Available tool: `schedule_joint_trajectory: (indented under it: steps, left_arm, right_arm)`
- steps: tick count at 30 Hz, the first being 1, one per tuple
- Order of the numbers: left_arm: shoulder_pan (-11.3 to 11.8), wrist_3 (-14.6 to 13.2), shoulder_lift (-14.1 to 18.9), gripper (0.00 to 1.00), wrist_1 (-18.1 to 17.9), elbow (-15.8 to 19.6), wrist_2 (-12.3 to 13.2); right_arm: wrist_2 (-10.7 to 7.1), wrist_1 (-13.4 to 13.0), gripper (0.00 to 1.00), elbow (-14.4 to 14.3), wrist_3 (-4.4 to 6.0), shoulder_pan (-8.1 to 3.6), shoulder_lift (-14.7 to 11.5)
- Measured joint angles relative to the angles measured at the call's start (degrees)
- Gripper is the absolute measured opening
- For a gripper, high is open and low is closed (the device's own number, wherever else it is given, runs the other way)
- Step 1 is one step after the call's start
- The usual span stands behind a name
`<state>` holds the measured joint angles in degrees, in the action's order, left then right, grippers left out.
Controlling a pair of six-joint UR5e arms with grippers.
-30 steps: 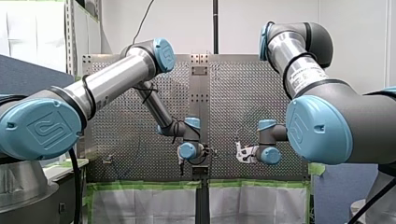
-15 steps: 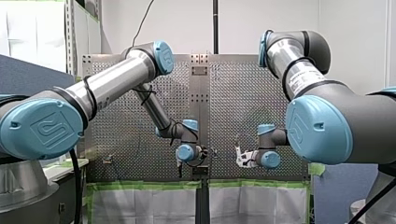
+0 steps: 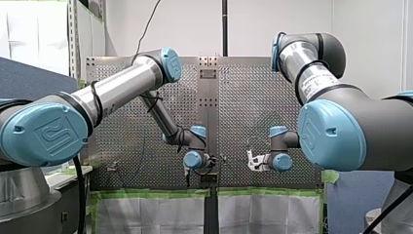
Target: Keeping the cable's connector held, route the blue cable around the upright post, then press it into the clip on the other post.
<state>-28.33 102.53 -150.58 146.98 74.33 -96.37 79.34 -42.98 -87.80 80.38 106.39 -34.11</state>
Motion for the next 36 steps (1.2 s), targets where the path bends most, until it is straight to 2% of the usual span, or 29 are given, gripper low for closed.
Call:
schedule_joint_trajectory:
  steps: [10, 22, 23, 24, 25, 26, 27, 29, 30, 31, 36]
  left_arm:
    - [0.4, 1.2, 0.0, 0.0, 1.1, -1.6, -0.7]
    - [0.9, 1.3, 0.0, 0.0, 1.3, -1.6, -0.8]
    - [0.9, 1.3, 0.0, 0.18, 1.3, -1.6, -0.8]
    - [0.8, 1.2, 0.0, 0.18, 1.1, -1.6, -0.8]
    - [0.8, 1.3, 0.0, 0.43, 0.7, -1.6, -0.7]
    - [0.7, 1.3, 0.0, 0.58, 0.4, -1.6, -0.6]
    - [0.6, 1.3, 0.0, 0.58, 0.0, -1.6, -0.6]
    - [0.3, 1.1, 0.0, 0.93, -0.9, -1.6, -0.2]
    - [0.1, 0.9, 0.0, 0.93, -1.3, -1.6, 0.1]
    - [-0.1, 0.5, 0.1, 1.0, -1.5, -1.6, 0.4]
    - [-0.3, -0.8, 0.1, 1.0, -1.2, -1.6, -0.4]
  right_arm:
    - [0.11, 0.2, 0.0, 1.4, 0.67, -1.07, 0.0]
    - [-0.12, 0.3, 0.0, 2.7, 1.11, -1.66, 0.2]
    - [-0.13, 0.3, 0.0, 2.7, 1.11, -1.63, 0.2]
    - [-0.13, 0.3, 0.0, 2.7, 1.11, -1.62, 0.2]
    - [-0.14, 0.3, 0.0, 2.7, 1.11, -1.62, 0.2]
    - [-0.15, 0.3, 0.0, 2.7, 1.11, -1.64, 0.2]
    - [-0.16, 0.3, 0.0, 2.7, 1.11, -1.67, 0.2]
    - [-0.18, 0.3, 0.0, 2.8, 1.11, -1.71, 0.2]
    - [-0.18, 0.3, 0.0, 2.8, 1.12, -1.72, 0.2]
    - [-0.18, 0.3, 0.0, 2.8, 1.12, -1.73, 0.2]
    - [-0.27, 0.3, 0.0, 2.8, 1.11, -1.75, 0.2]
